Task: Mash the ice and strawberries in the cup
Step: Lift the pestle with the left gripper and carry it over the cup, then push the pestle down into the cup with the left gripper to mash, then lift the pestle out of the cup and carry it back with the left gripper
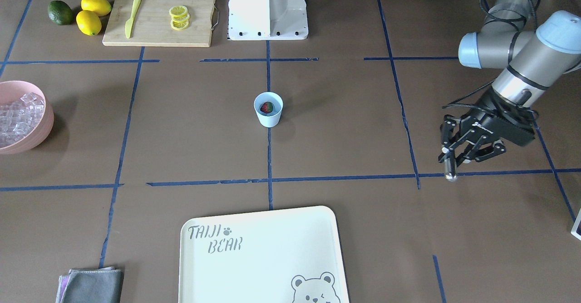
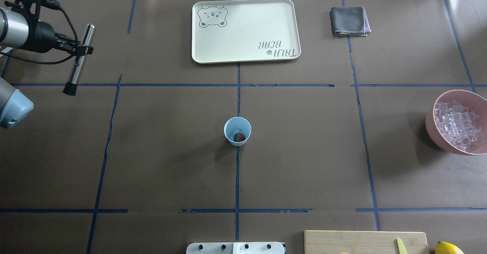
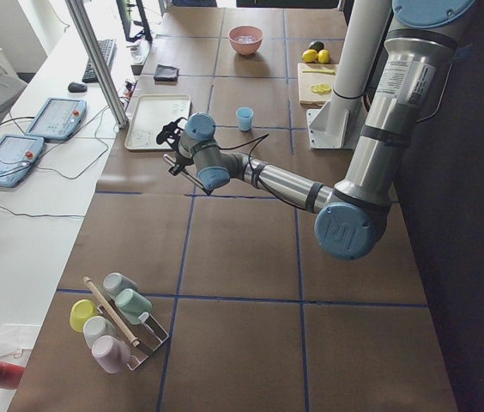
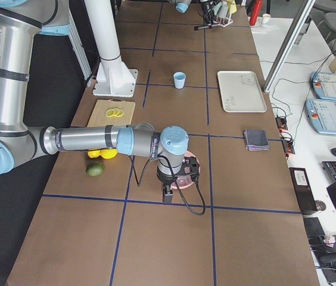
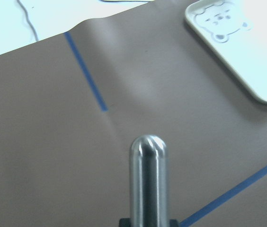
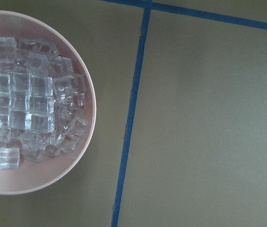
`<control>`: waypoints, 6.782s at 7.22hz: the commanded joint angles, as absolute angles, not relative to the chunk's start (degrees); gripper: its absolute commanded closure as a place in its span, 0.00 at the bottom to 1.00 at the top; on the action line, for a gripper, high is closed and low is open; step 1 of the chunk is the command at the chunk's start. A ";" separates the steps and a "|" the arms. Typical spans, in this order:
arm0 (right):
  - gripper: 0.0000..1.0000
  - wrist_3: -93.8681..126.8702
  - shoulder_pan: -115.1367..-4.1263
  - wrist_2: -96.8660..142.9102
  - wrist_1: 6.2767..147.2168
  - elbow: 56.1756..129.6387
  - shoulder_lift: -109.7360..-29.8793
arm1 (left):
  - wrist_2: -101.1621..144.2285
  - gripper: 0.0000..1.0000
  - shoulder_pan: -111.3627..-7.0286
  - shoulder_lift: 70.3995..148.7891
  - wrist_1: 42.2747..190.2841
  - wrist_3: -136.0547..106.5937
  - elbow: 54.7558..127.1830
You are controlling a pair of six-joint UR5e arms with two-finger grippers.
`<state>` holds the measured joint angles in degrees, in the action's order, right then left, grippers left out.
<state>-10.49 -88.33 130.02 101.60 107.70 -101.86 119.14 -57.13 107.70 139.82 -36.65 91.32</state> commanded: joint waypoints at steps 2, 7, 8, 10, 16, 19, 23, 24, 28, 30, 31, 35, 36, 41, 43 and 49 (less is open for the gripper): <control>0.00 -10.37 -88.33 129.99 101.60 107.58 -101.78 | 117.51 1.00 -48.47 113.27 154.82 -41.04 91.84; 0.00 -10.37 -88.33 130.08 101.60 107.93 -101.25 | 99.28 1.00 -35.13 119.09 168.01 -26.16 93.08; 0.00 -10.37 -88.33 129.99 101.60 107.93 -101.25 | 98.27 1.00 -33.68 119.44 169.26 -24.19 93.25; 0.00 -10.37 -88.33 129.99 101.51 107.93 -101.25 | 94.52 1.00 -30.95 120.23 174.69 -23.65 92.90; 0.00 -10.46 -88.33 129.99 101.51 107.93 -100.99 | 80.86 1.00 -23.21 121.20 184.90 -14.15 86.59; 0.00 -10.46 -88.33 129.99 101.51 107.84 -101.07 | 78.59 1.00 -21.63 121.38 188.09 -13.98 83.06; 0.00 -10.46 -88.33 129.99 101.51 107.75 -100.99 | 74.02 1.00 -18.12 122.87 188.17 -12.40 79.02; 0.00 -10.46 -88.33 129.99 101.51 107.67 -100.99 | 73.57 1.00 -17.76 123.39 188.70 -12.31 78.32; 0.00 -10.46 -88.33 129.99 101.51 107.67 -100.99 | 73.74 1.00 -18.10 124.36 188.61 -12.13 79.18; 0.00 -10.46 -88.33 129.99 101.51 107.67 -100.99 | 74.26 1.00 -20.82 124.54 187.13 -12.56 84.18; 0.00 -10.46 -88.33 129.99 101.51 107.67 -100.99 | 74.35 1.00 -21.96 124.54 186.34 -13.00 85.59; 0.00 -10.46 -88.33 129.99 101.51 107.67 -100.99 | 74.53 1.00 -25.57 121.65 157.36 -19.86 98.47; 0.00 -10.46 -88.33 129.90 101.51 107.58 -100.99 | 74.53 1.00 -25.84 120.68 145.14 -19.86 103.75; 0.00 -10.55 -88.33 129.90 101.51 107.49 -100.99 | 93.23 1.00 -39.00 119.02 98.66 -17.76 113.29; 0.00 -10.55 -88.33 129.90 101.51 107.49 -101.07 | 101.91 1.00 -45.66 113.93 90.40 -17.75 112.59; 0.00 -10.55 -88.33 129.90 101.51 107.40 -101.07 | 118.36 1.00 -67.57 103.91 84.46 -17.75 98.27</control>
<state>-10.55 -88.33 129.90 101.52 107.41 -101.08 115.98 -64.94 106.22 84.27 -17.83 101.26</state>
